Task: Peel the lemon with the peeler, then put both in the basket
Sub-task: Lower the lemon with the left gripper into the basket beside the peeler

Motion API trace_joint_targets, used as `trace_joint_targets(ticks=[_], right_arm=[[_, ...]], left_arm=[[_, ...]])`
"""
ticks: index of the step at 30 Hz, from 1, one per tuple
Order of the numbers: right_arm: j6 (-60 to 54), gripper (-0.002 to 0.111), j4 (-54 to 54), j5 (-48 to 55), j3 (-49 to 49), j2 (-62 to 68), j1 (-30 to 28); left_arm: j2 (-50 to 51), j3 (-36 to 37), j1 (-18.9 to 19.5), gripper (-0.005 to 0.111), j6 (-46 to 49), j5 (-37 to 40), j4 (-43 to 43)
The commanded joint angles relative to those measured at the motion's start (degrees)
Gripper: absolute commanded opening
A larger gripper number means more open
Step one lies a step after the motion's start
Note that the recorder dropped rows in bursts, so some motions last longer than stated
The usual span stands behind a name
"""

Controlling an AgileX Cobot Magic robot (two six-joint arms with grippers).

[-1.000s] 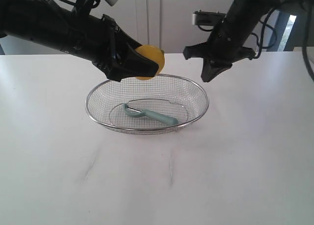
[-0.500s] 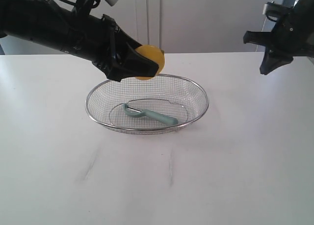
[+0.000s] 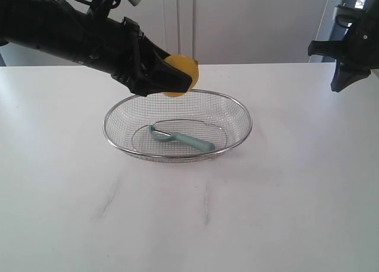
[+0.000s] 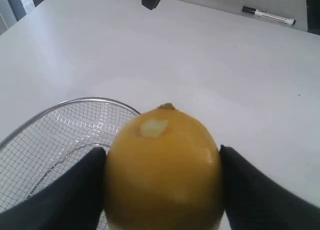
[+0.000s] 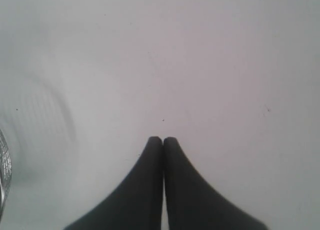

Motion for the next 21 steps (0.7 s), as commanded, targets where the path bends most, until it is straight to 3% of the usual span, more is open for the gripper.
trace_joint_targets(ticks=[1,6,11,21], right_arm=[[0.32,0.000,-0.31,0.11,0.17,-0.58,-0.29],[0.32,0.000,-0.31,0.11,0.17,-0.58,-0.29],[0.32,0.000,-0.31,0.11,0.17,-0.58,-0.29],[0.32,0.000,-0.31,0.11,0.17,-0.58,-0.29]], left_arm=[[-0.97,0.20,0.04,0.000,-2.52,0.47,-1.43],[-0.97,0.21,0.04,0.000,-7.99,0.71,0.30],[-0.97,-4.06,0.04,0.000,-26.36,3.98,18.96],[-0.45,-14.81,-0.06,0.000,-50.50,16.48,51.22]])
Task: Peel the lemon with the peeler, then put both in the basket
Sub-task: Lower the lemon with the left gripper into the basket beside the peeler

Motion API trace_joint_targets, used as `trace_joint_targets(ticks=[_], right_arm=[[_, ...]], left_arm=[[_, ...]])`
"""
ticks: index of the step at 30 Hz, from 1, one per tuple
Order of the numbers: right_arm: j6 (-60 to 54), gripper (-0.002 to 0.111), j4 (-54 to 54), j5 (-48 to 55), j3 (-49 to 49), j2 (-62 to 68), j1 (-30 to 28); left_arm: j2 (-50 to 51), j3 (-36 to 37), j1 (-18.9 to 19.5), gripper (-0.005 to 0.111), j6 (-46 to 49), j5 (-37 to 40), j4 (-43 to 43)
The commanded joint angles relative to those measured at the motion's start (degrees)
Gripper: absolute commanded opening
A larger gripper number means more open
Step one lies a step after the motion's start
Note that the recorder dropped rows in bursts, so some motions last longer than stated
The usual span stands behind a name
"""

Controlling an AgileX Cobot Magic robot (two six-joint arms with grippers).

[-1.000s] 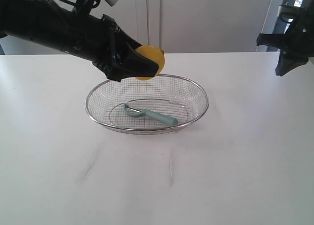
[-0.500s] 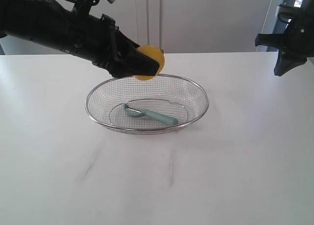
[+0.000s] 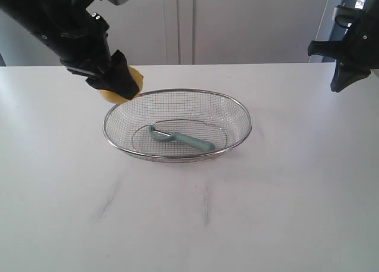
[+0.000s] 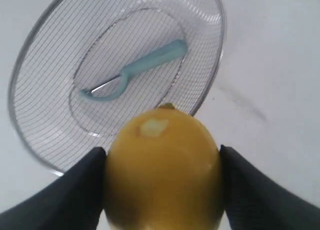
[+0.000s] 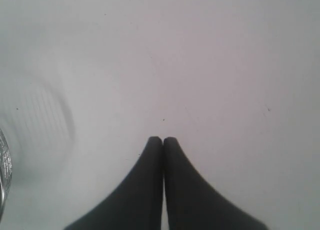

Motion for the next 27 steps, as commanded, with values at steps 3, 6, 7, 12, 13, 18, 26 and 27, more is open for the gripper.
trace_joint_targets(ticks=[3,6,7,12,13,18,26,27], right_arm=[[0.32,0.000,-0.31,0.01,0.17,-0.58,-0.29],[0.32,0.000,-0.31,0.01,0.17,-0.58,-0.29],[0.32,0.000,-0.31,0.01,0.17,-0.58,-0.29],[0.32,0.000,-0.31,0.01,0.17,-0.58,-0.29],[0.32,0.000,-0.31,0.01,0.17,-0.58,-0.29],[0.32,0.000,-0.31,0.01,0.17,-0.58,-0.29],[0.32,0.000,-0.31,0.01,0.17,-0.58,-0.29],[0.32,0.000,-0.31,0.01,0.17,-0.58,-0.29]], left_arm=[[2.78,-4.20,-0.06,0.000,-12.72,4.74,12.70],[7.58,-7.00,-0.06,0.000,-16.65,4.64,14.07],[10.00,-8.31,-0.06,0.000,-18.88,4.64,15.36],[17.53,-14.20,-0.06,0.000,-25.75,5.45,17.82],[18.39,-14.94,-0.06,0.000,-26.56,5.58,17.82],[21.70,-17.38,-0.15,0.000,-30.58,5.07,17.96],[24.82,-17.61,-4.05,0.000,-34.54,-1.85,21.63],[25.37,-17.61,-4.76,0.000,-36.44,-2.10,23.89]])
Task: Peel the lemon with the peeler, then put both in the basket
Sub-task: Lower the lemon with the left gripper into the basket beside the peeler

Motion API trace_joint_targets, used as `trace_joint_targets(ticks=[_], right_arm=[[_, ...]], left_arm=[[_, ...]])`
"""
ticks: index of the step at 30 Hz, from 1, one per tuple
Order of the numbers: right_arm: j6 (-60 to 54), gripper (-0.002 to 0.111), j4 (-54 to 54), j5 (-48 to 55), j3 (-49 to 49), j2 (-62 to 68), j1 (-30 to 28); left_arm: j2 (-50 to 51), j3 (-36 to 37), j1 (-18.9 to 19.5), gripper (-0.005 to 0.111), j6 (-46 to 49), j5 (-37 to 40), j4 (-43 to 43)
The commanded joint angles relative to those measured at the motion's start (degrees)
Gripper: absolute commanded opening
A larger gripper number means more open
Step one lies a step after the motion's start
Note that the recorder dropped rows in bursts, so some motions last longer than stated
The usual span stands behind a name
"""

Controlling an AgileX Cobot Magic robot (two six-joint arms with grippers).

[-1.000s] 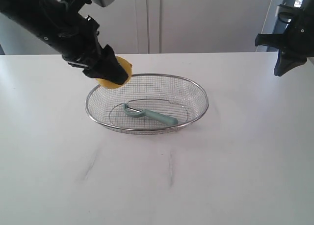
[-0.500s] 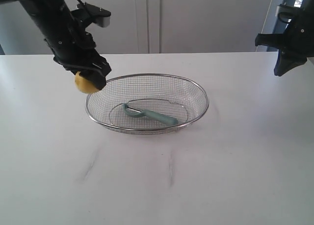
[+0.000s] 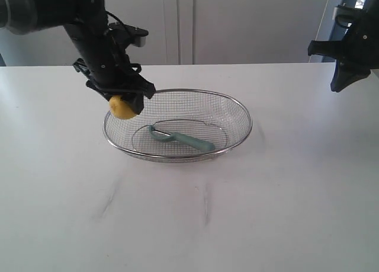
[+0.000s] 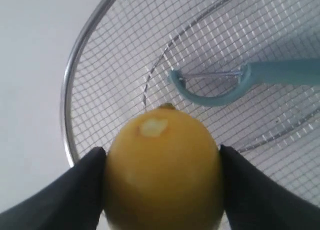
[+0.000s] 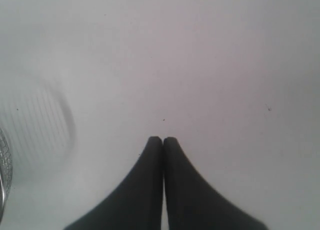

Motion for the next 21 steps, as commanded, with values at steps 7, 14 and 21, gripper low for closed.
trace_joint_targets(ticks=[7,14,21], right_arm=[[0.09,0.000,-0.31,0.01,0.17,-0.58,-0.29],[0.09,0.000,-0.31,0.01,0.17,-0.58,-0.29],[0.09,0.000,-0.31,0.01,0.17,-0.58,-0.29]], left_arm=[[4.88,-0.52,-3.60,0.000,-8.35,-2.49,8.05],[6.63,-0.52,-3.60,0.000,-10.25,-2.72,8.28],[7.42,-0.52,-3.60,0.000,-11.95,-3.58,6.89]])
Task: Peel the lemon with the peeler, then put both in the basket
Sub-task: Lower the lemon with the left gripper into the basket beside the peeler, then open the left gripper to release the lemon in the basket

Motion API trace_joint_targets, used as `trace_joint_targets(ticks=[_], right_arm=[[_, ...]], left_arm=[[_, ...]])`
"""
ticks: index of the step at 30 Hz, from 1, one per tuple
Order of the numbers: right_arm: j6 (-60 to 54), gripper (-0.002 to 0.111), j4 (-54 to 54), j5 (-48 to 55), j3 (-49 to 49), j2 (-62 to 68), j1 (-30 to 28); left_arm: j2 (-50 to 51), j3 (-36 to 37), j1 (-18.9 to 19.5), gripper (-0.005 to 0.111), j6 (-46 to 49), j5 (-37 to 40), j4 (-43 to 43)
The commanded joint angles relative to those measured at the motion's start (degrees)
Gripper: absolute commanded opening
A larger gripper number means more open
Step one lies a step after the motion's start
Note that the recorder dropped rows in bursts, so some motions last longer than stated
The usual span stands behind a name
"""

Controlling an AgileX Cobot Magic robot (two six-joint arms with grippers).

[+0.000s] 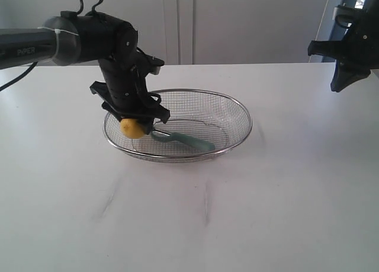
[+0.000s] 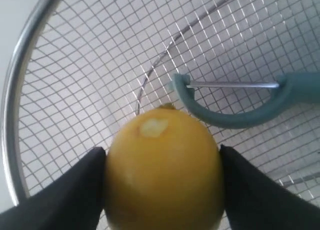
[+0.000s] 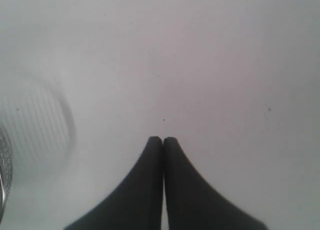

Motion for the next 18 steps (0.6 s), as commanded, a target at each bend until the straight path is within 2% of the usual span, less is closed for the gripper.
trace_joint_targets(ticks=[1,6,8,12,16,18], right_arm=[[0.09,0.000,-0.31,0.01,0.17,-0.58,-0.29],[0.09,0.000,-0.31,0.01,0.17,-0.58,-0.29],[0.09,0.000,-0.31,0.01,0.17,-0.58,-0.29],[0.09,0.000,-0.31,0.01,0.17,-0.58,-0.29],[0.09,0.000,-0.31,0.01,0.17,-0.58,-0.29],[0.09,0.000,-0.31,0.01,0.17,-0.58,-0.29]], left_arm=[[0.26,-0.37,-0.09,0.000,-2.19,-0.35,-0.77],[0.26,-0.37,-0.09,0.000,-2.19,-0.73,-0.77],[0.26,-0.37,-0.09,0.007,-2.19,-0.73,-0.77],[0.26,-0.37,-0.09,0.034,-2.19,0.02,-0.77],[0.26,-0.37,-0.09,0.071,-2.19,0.17,-0.77],[0.26,-0.37,-0.09,0.083,-2.19,0.17,-0.77]])
